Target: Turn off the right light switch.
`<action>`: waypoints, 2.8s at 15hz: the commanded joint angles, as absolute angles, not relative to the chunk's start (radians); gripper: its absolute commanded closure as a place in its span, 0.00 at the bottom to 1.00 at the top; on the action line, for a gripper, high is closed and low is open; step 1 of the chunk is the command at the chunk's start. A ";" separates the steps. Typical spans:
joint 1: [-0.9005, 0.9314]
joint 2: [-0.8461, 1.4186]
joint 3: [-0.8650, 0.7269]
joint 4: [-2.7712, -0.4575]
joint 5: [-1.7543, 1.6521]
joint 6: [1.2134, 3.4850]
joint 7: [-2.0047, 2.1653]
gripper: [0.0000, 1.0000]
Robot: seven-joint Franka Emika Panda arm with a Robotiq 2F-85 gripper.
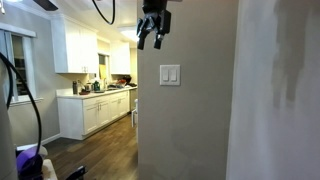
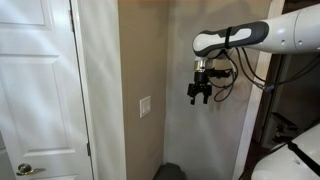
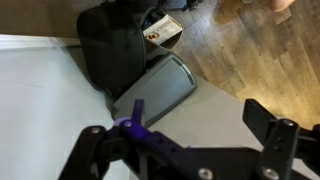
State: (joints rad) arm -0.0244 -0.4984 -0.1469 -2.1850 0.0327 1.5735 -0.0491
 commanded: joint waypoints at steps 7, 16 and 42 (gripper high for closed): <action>-0.017 -0.346 -0.104 -2.066 0.017 1.728 -0.122 0.66; -0.018 -0.057 -0.093 -1.939 0.110 2.090 -0.199 1.00; -0.031 0.063 0.003 -1.943 0.481 2.311 -0.645 1.00</action>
